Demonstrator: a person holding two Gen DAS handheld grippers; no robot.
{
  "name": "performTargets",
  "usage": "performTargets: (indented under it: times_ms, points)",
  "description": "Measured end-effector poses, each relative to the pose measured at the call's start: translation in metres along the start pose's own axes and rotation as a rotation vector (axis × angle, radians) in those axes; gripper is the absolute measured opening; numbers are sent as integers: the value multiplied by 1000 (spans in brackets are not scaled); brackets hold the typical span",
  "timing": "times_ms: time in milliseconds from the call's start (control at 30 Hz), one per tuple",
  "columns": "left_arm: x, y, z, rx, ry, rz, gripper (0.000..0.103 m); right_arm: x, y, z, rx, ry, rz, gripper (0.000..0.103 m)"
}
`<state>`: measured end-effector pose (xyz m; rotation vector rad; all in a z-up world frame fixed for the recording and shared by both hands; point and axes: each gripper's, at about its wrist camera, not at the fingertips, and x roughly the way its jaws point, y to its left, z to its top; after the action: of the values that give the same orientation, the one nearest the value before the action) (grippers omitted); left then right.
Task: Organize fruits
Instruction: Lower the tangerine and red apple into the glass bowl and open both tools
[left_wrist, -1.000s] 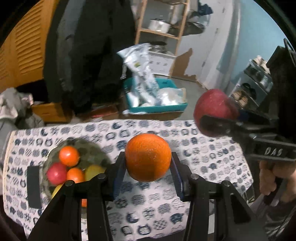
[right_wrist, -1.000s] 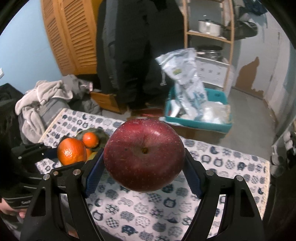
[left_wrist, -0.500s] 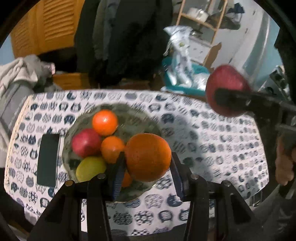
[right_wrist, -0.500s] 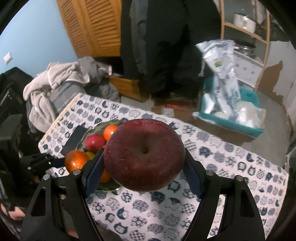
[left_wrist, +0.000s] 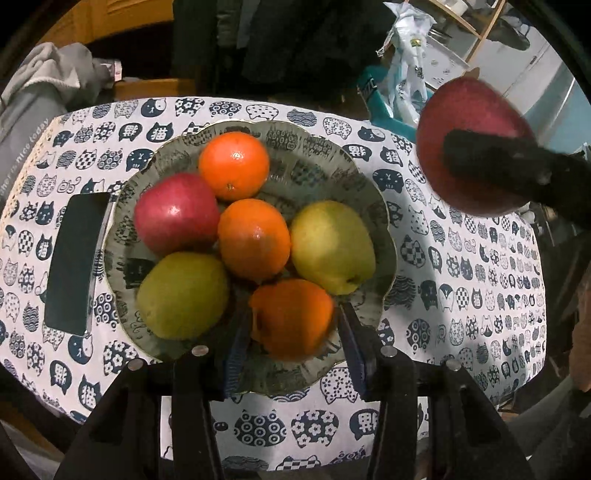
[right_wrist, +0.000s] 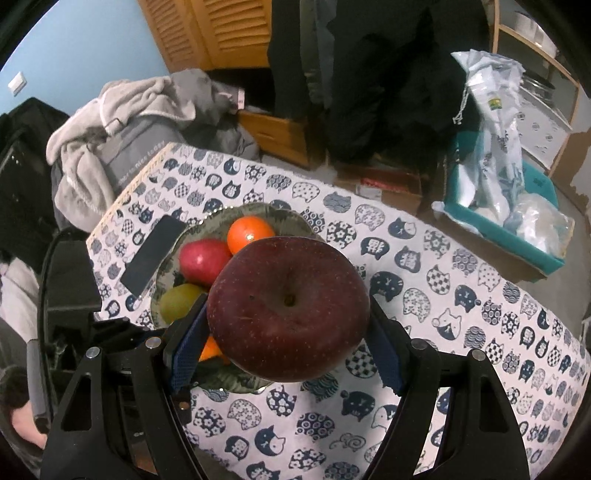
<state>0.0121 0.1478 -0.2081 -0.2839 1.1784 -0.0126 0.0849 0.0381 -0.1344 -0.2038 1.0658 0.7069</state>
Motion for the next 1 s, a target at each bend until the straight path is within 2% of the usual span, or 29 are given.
performTargets:
  times_ms: [233, 500, 700, 1000]
  points:
    - [4, 2, 4, -11, 12, 6, 52, 28, -5, 3, 18, 40, 16, 78]
    - [-14, 12, 8, -55, -26, 26, 66, 60, -10, 14, 54, 74, 67, 78]
    - [-19, 25, 12, -89, -55, 61, 66, 85, -9, 19, 60, 106, 58, 78]
    - [-16, 31, 13, -104, -50, 88, 67, 105, -12, 25, 83, 132, 81, 79]
